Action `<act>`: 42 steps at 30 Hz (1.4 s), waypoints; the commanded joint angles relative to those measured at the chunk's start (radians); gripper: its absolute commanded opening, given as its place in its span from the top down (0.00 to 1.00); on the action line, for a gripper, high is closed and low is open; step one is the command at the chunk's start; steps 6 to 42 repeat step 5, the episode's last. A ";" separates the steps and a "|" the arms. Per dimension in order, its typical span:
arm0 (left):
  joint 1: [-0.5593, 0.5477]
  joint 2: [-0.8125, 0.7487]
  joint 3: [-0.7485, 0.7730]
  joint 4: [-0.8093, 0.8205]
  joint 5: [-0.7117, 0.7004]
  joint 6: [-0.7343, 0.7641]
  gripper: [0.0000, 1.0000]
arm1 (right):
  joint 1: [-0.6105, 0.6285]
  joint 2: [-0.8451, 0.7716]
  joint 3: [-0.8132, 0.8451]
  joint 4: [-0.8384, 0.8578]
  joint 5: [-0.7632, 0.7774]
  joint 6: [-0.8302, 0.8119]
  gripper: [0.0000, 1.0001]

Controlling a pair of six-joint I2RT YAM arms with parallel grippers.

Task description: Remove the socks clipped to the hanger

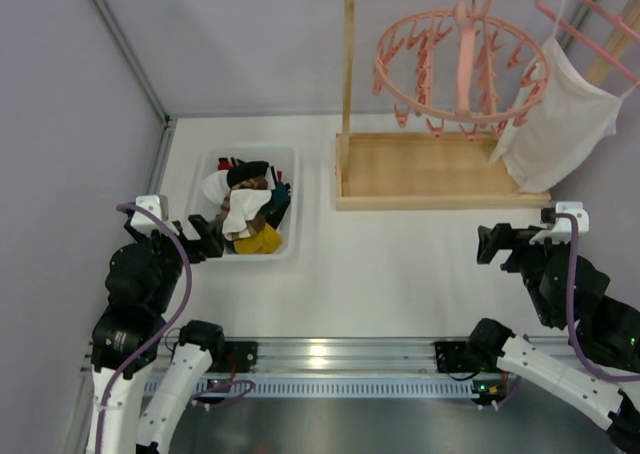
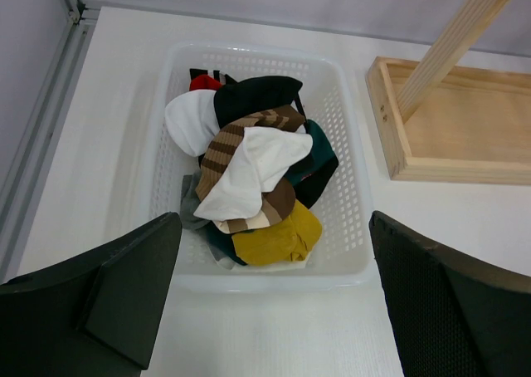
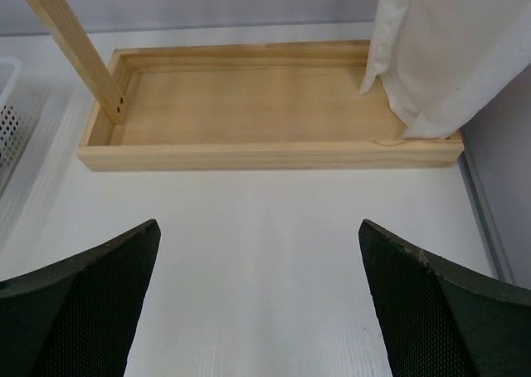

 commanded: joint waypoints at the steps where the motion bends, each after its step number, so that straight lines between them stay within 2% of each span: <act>1: -0.001 -0.009 0.003 0.022 -0.002 0.008 0.02 | -0.009 0.001 0.022 -0.023 0.016 0.000 0.01; 42: -0.001 -0.009 0.003 0.022 -0.004 0.006 0.02 | -0.009 0.004 0.019 -0.018 0.016 -0.003 0.01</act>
